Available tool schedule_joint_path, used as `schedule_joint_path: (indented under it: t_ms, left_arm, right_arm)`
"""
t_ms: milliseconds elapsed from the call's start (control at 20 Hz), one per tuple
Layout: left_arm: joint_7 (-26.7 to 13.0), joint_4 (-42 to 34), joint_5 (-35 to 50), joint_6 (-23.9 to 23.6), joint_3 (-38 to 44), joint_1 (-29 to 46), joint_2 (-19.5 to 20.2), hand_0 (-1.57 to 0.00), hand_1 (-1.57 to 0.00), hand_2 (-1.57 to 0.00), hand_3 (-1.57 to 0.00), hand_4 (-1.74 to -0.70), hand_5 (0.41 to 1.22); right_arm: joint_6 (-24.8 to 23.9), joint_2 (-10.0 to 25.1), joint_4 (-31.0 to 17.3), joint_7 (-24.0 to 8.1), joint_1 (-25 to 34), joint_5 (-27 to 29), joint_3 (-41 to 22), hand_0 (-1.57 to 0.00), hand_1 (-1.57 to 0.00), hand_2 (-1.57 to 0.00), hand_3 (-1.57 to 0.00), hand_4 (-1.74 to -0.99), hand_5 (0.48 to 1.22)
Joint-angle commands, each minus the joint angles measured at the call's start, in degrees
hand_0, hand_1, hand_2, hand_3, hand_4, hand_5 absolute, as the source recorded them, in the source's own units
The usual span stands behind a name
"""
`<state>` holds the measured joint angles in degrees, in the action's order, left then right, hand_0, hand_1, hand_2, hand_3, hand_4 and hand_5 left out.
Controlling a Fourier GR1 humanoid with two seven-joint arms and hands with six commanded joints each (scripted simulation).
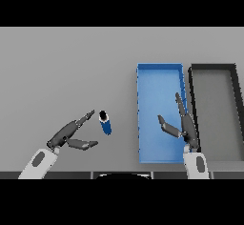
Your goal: Pick up the blue pipe and place it into the blue bin.
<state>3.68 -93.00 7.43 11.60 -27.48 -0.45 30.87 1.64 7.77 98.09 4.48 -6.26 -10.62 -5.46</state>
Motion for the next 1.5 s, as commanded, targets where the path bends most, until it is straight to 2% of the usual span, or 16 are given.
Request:
schedule_joint_path:
  t_ms: [0, 100, 250, 300, 400, 450, 650, 750, 800, 900, 950, 1000, 1050, 1150, 1250, 1450]
  left_arm:
    - [0.6, 0.6, -0.2, 0.1, -0.4, -0.4, -0.9, 0.0, 0.0, 0.0, 0.0, -1.15, 0.452]
    - [1.6, 2.9, -1.9, -0.5, -1.6, -1.8, -3.5, 0.0, 0.0, 0.0, 0.0, -1.15, 0.459]
    - [0.4, 5.8, -2.5, -2.0, -2.3, -4.6, -8.2, 0.0, 0.0, 0.0, 0.0, -1.15, 0.46]
    - [0.7, 7.5, -3.0, -2.0, -2.5, -5.7, -9.2, 0.0, 0.0, 0.0, 0.0, -1.14, 0.46]
    - [1.6, 9.4, -3.8, -2.2, -2.9, -6.9, -10.7, 0.0, 0.0, 0.0, 0.0, -1.12, 0.456]
    - [1.7, 10.4, -5.1, -2.8, -3.3, -7.3, -11.1, 0.0, 0.0, 0.0, 0.0, -1.1, 0.448]
    - [2.2, 14.2, -6.9, -3.9, -4.0, -8.8, -13.6, 0.0, 0.0, 0.0, 0.0, -1.06, 0.42]
    - [2.9, 14.9, -6.6, -3.6, -4.5, -9.3, -15.5, 0.0, 0.0, 0.0, 0.0, -1.09, 0.441]
    - [3.1, 15.5, -6.1, -3.5, -4.3, -9.7, -16.1, 0.0, 0.0, 0.0, 0.0, -1.11, 0.463]
    - [3.8, 16.6, -4.1, -3.3, -3.4, -10.0, -18.1, 0.0, -0.04, -0.15, -0.12, -1.19, 0.55]
    - [4.7, 16.7, -3.2, -3.0, -3.1, -9.7, -18.6, -0.01, -0.16, -0.31, -0.28, -1.24, 0.613]
    - [5.2, 16.7, -2.1, -2.8, -2.8, -9.3, -19.5, -0.12, -0.32, -0.49, -0.53, -1.28, 0.735]
    - [5.5, 17.3, -1.9, -3.1, -2.6, -9.3, -20.1, -0.36, -0.55, -0.69, -0.74, -1.37, 0.832]
    - [4.2, 16.2, -2.1, -3.8, -3.3, -8.5, -20.7, -0.8, -0.92, -1.01, -1.03, -1.5, 0.972]
    - [4.4, 15.2, -2.2, -3.4, -3.5, -8.4, -20.5, -1.07, -1.15, -1.21, -1.19, -1.58, 1.062]
    - [7.1, 13.6, -4.7, -5.0, -4.1, -7.4, -21.0, -1.37, -1.4, -1.42, -1.42, -1.5, 1.156]
  right_arm:
    - [0.1, -0.3, 0.6, 0.9, -0.9, -0.1, -0.5, 0.0, 0.0, 0.0, 0.0, -1.218, 0.627]
    - [0.4, -0.1, 0.8, 0.1, -0.6, 0.5, -0.1, 0.0, 0.0, 0.0, 0.0, -1.214, 0.624]
    - [0.5, 0.3, 0.2, -0.5, -0.9, 0.2, 0.2, 0.0, 0.0, 0.0, 0.0, -1.202, 0.621]
    - [0.4, 0.2, 1.4, 0.1, -1.3, 0.1, -0.2, 0.0, 0.0, 0.0, 0.0, -1.205, 0.625]
    - [-0.3, -0.2, 0.5, -0.3, -1.0, -0.4, -0.1, 0.0, 0.0, 0.0, 0.0, -1.211, 0.634]
    - [0.1, 0.1, 0.6, 0.9, -1.5, 0.1, 0.2, 0.0, 0.0, 0.0, 0.0, -1.215, 0.637]
    - [-0.3, 0.1, 0.5, 1.3, -1.5, -0.3, 0.2, 0.0, 0.0, 0.0, 0.0, -1.214, 0.645]
    - [-0.3, 0.2, 1.9, 2.2, -2.7, -0.7, -0.2, 0.0, 0.0, 0.0, 0.0, -1.205, 0.649]
    - [-0.4, 0.1, 0.8, 0.5, -1.6, -0.6, 0.2, 0.0, 0.0, 0.0, 0.0, -1.207, 0.65]
    - [-0.4, 0.2, 0.4, 1.0, -1.0, -0.4, 0.4, 0.0, 0.0, 0.0, 0.0, -1.213, 0.655]
    - [0.1, 0.7, -0.1, 1.3, -1.1, 0.2, 0.8, 0.0, 0.0, 0.0, 0.0, -1.217, 0.655]
    - [0.4, 0.7, 0.6, 1.8, -1.6, 0.4, 0.6, 0.0, 0.0, 0.0, 0.0, -1.22, 0.656]
    - [0.2, 0.7, 0.2, 1.2, -1.3, 0.1, 0.7, 0.0, 0.0, 0.0, 0.0, -1.22, 0.656]
    - [0.3, 0.6, 0.9, 1.5, -0.9, 0.3, 0.5, 0.0, 0.0, 0.0, 0.0, -1.224, 0.658]
    - [0.6, 0.4, 1.3, 0.7, -1.4, 1.0, 0.6, 0.0, 0.0, 0.0, 0.0, -1.233, 0.66]
    - [1.0, 0.2, 0.5, 0.7, -1.2, 1.2, 0.4, 0.0, 0.0, 0.0, 0.0, -1.221, 0.638]
